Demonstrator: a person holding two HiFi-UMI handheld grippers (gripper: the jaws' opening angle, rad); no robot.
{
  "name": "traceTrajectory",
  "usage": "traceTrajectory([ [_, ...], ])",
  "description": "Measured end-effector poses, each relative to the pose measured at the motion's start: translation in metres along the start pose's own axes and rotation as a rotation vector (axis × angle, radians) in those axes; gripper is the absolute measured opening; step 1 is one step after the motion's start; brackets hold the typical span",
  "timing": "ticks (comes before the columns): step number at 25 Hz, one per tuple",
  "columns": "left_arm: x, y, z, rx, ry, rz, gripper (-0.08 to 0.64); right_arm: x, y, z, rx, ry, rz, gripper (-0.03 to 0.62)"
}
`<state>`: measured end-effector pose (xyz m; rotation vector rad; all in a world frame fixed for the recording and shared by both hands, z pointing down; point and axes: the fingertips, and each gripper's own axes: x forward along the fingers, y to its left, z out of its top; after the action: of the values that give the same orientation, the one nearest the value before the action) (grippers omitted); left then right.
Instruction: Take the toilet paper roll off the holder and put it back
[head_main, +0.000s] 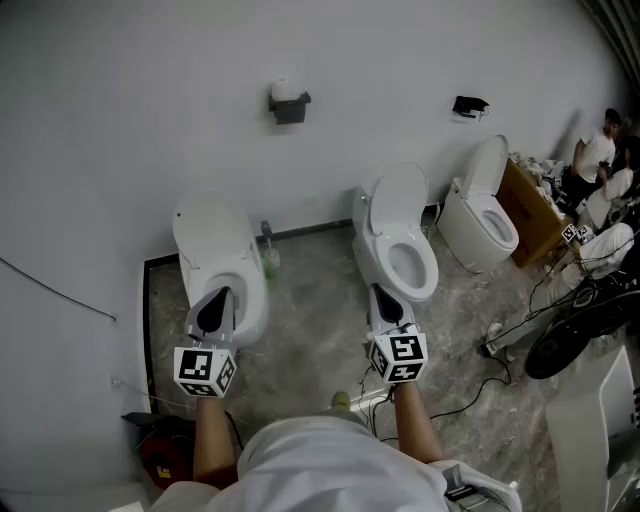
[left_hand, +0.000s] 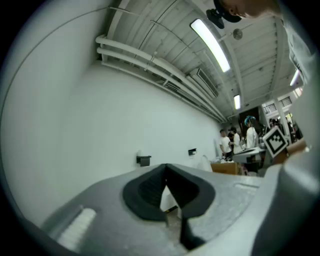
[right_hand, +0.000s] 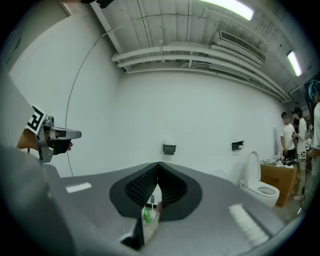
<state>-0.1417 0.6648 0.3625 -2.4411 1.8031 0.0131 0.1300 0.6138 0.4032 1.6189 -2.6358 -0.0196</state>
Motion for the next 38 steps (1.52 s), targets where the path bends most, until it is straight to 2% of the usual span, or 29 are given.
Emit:
traceTrajectory([
  [11,-0.017,0.0,0.002,-0.018,-0.018,-0.017,-0.002,-0.019,0.02,0.001,-0.02,0.004,-0.006,-0.002],
  [17,-0.015,-0.007,0.007,-0.02,-0.027,-0.03,-0.001,-0.027,0.01,0.002,-0.002,-0.001,-0.044,-0.002],
  [22,-0.012,0.002,0.003,-0.028,-0.024,-0.015,-0.001,-0.015,0.015,0.007,-0.022,-0.019,-0.031,-0.002],
  [31,0.025,0.009,-0.005,-0.012,-0.003,-0.004,-0.001,0.026,0.001,-0.004,-0.018,-0.012,-0.004,-0.002],
  [38,0.074,0.01,-0.015,-0.005,0.022,0.003,0.0,0.061,-0.033,-0.012,0.007,-0.001,0.007,-0.002],
])
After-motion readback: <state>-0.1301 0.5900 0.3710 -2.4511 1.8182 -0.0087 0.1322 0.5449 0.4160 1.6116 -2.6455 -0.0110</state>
